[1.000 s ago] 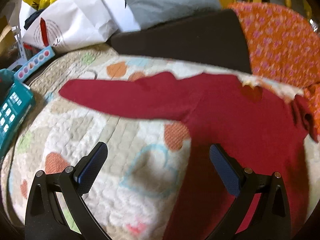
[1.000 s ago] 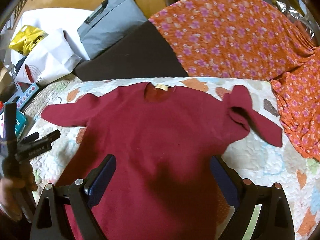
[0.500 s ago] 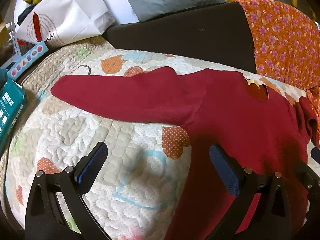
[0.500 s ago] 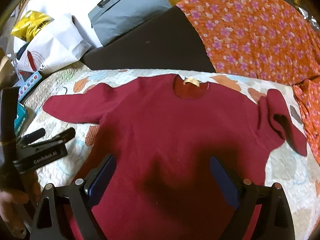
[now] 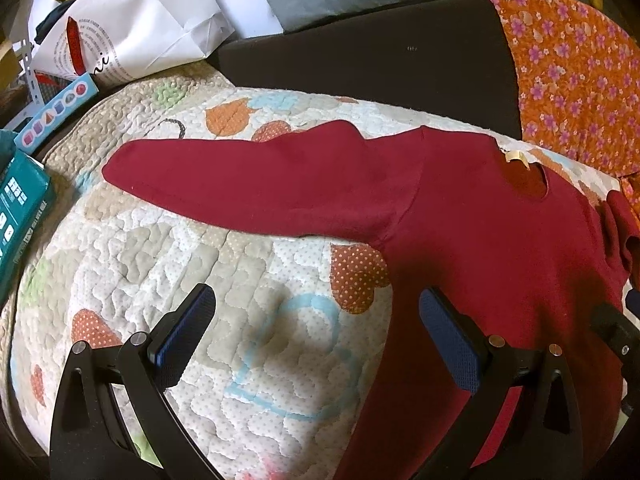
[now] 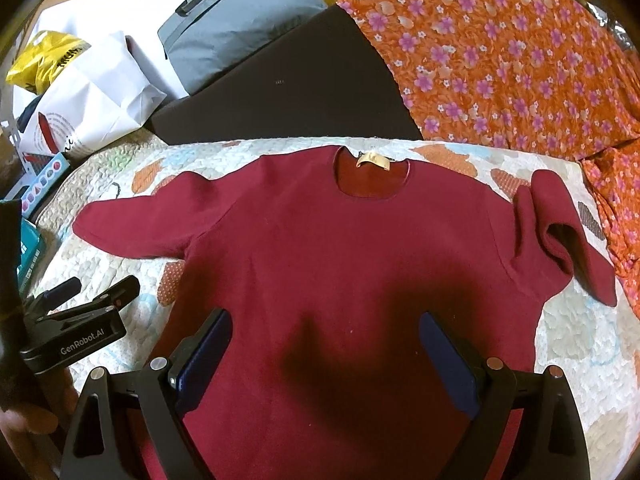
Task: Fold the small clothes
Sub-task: 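Move both tools over the dark red sweater toward its sleeve cuff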
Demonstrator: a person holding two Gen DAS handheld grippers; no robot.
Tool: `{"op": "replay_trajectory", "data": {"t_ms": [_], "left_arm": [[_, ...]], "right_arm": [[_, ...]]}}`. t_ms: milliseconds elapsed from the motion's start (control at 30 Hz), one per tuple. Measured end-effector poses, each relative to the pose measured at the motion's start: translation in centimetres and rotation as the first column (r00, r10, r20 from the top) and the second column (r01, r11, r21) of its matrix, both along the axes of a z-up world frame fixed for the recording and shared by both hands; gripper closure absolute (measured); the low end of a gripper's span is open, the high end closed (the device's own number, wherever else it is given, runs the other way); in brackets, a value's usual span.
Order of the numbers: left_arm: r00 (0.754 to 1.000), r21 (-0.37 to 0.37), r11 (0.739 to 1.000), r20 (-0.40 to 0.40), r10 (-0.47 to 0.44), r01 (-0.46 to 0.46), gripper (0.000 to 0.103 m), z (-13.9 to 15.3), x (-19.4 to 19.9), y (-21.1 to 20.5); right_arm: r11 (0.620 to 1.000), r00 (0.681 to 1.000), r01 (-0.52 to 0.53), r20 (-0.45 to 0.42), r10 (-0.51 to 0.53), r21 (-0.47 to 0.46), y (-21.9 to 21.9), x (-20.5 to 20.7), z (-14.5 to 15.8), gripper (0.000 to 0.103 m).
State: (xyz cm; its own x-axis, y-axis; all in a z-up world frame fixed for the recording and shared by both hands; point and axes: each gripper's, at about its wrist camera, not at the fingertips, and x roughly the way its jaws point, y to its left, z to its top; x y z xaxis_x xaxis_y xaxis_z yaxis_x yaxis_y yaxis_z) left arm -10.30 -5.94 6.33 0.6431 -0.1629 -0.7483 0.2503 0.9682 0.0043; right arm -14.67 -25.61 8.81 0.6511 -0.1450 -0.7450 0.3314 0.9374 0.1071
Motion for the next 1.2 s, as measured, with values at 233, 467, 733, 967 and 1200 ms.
{"op": "replay_trajectory", "data": {"t_ms": [233,467,733,967,1200], "left_arm": [[1.0,-0.001,1.0,-0.002,0.005,-0.005,0.001,-0.1,0.2,0.2],[1.0,0.002,1.0,-0.013,0.018,-0.018,0.001,-0.2,0.7,0.4],[0.999,-0.004,1.0,-0.024,0.029,-0.029,0.001,-0.2,1.2,1.0],[0.994,-0.012,0.996,-0.062,0.087,-0.088,0.001,0.9,3.9,3.8],[0.982,0.006,0.983,-0.038,0.183,-0.183,0.001,1.7,7.2,7.5]], "right_arm": [[1.0,1.0,0.007,-0.004,-0.007,0.019,-0.3,0.6,-0.4,0.009],[1.0,1.0,-0.008,-0.007,0.008,0.013,0.2,1.3,-0.5,0.009],[1.0,1.0,-0.019,-0.01,0.02,0.02,0.5,2.2,-0.8,0.009],[0.999,0.998,-0.038,-0.044,0.038,0.022,0.5,3.3,-1.5,0.009],[0.998,0.998,-0.057,-0.034,0.058,0.034,0.9,4.3,-1.7,0.009]]}}
